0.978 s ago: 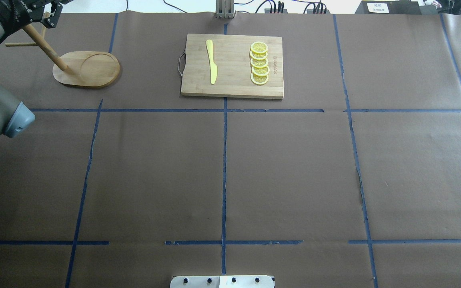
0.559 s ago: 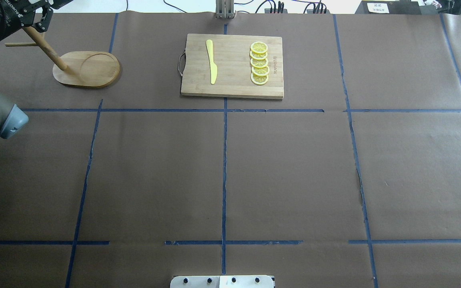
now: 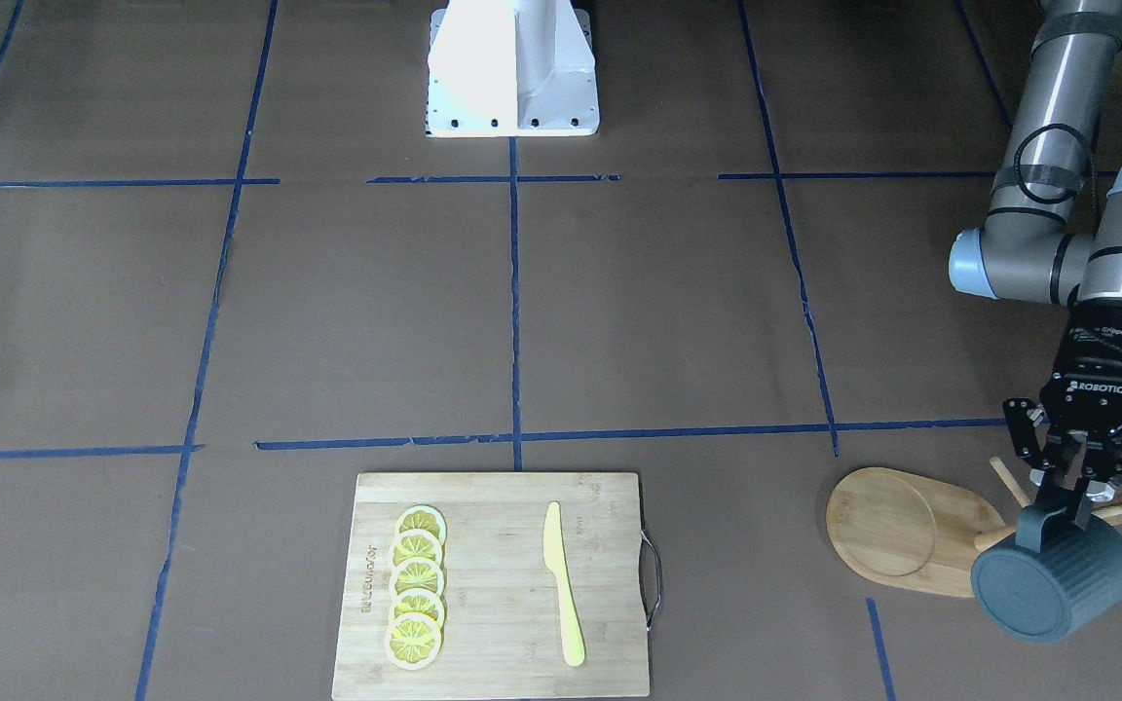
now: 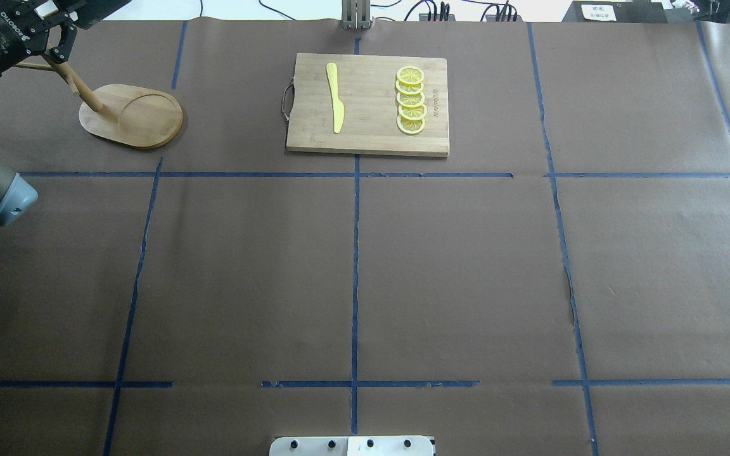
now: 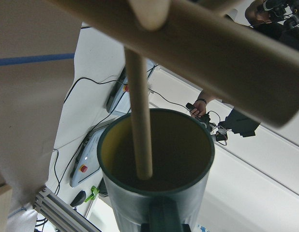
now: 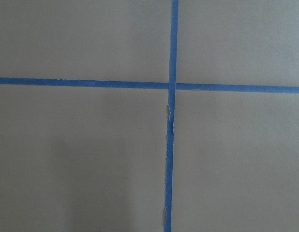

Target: Hang cup on storage rack

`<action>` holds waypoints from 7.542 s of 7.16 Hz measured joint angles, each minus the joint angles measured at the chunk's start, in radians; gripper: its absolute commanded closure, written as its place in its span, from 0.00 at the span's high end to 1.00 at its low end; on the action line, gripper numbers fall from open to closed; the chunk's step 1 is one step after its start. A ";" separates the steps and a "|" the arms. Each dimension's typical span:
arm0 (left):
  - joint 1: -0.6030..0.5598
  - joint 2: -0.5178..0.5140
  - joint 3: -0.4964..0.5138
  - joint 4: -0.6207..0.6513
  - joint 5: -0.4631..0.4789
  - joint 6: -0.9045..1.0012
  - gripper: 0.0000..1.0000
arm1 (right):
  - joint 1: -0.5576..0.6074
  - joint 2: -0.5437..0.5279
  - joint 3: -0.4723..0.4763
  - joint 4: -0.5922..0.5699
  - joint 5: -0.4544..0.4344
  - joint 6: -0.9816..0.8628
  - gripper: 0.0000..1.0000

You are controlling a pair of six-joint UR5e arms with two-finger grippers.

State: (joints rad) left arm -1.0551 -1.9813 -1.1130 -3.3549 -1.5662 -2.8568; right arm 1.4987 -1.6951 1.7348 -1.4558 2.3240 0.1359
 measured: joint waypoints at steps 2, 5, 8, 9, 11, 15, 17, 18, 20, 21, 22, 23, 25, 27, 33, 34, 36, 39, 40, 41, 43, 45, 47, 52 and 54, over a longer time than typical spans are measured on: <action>0.000 0.006 -0.007 -0.025 -0.005 -0.013 0.00 | 0.000 0.000 0.001 0.000 0.000 0.000 1.00; 0.000 0.027 -0.015 -0.068 -0.006 -0.031 0.00 | 0.000 0.000 0.003 0.000 0.001 -0.001 1.00; 0.000 0.057 -0.012 -0.101 -0.007 -0.039 0.00 | 0.000 -0.001 0.003 0.000 0.002 -0.001 1.00; 0.000 0.061 -0.007 -0.104 -0.007 -0.039 0.00 | 0.000 -0.001 0.003 -0.001 0.002 -0.001 1.00; 0.001 0.070 -0.002 -0.106 -0.009 -0.040 0.01 | 0.000 -0.002 0.002 0.000 0.001 0.000 1.00; 0.002 0.080 0.002 -0.108 -0.011 -0.041 0.06 | 0.000 -0.002 0.001 0.000 0.000 -0.001 1.00; 0.003 0.096 0.002 -0.130 -0.011 -0.047 0.29 | 0.000 -0.002 0.000 -0.001 0.000 -0.001 1.00; 0.005 0.099 0.002 -0.135 -0.011 -0.051 0.64 | 0.000 -0.002 -0.001 -0.001 0.000 -0.001 1.00; 0.010 0.100 0.006 -0.136 -0.011 -0.051 1.00 | 0.000 -0.002 -0.002 -0.001 0.000 -0.001 1.00; 0.012 0.101 0.008 -0.136 -0.011 -0.049 1.00 | 0.000 -0.002 -0.002 -0.001 0.000 -0.001 1.00; 0.013 0.101 0.009 -0.136 -0.011 -0.048 1.00 | 0.000 -0.002 -0.002 -0.002 0.000 -0.001 1.00; 0.013 0.100 0.009 -0.136 -0.017 -0.047 1.00 | 0.000 -0.002 -0.003 -0.002 0.000 -0.001 1.00; 0.013 0.101 0.004 -0.137 -0.034 -0.043 1.00 | 0.000 -0.002 -0.003 -0.002 0.001 0.000 1.00; 0.012 0.107 -0.015 -0.148 -0.049 -0.042 1.00 | 0.000 -0.002 -0.001 -0.001 0.002 0.000 1.00; 0.004 0.319 -0.327 -0.133 -0.247 0.224 1.00 | 0.000 -0.002 0.000 -0.001 0.005 -0.001 1.00; -0.015 0.322 -0.337 -0.098 -0.361 0.403 1.00 | 0.000 -0.001 0.000 -0.001 0.006 -0.001 1.00; -0.110 0.317 -0.342 0.056 -0.627 0.811 1.00 | 0.000 -0.002 0.000 -0.002 0.006 -0.001 1.00; -0.223 0.317 -0.352 0.365 -0.828 1.466 1.00 | -0.002 -0.002 0.001 -0.001 0.008 0.000 1.00; -0.242 0.321 -0.354 0.462 -0.837 1.678 1.00 | -0.003 -0.002 0.001 -0.001 0.008 0.000 1.00; -0.265 0.330 -0.355 0.558 -0.837 1.882 1.00 | -0.004 -0.002 0.002 -0.001 0.008 0.001 1.00; -0.318 0.350 -0.357 0.724 -0.823 2.222 1.00 | -0.007 -0.002 0.002 -0.002 0.009 0.003 1.00; -0.337 0.364 -0.363 0.868 -0.740 2.489 1.00 | -0.008 -0.002 0.002 -0.002 0.012 0.004 1.00; -0.355 0.368 -0.381 1.068 -0.663 2.738 1.00 | -0.008 -0.002 0.005 -0.001 0.024 0.005 1.00; -0.482 0.517 -0.506 1.608 -0.788 2.861 1.00 | -0.006 -0.011 0.011 0.000 0.030 0.005 1.00; -0.490 0.567 -0.512 1.631 -0.804 2.857 1.00 | -0.007 -0.013 0.012 0.000 0.025 0.003 1.00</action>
State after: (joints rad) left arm -1.5450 -1.4147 -1.6248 -1.7234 -2.3702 0.0002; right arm 1.4920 -1.7078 1.7468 -1.4558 2.3485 0.1388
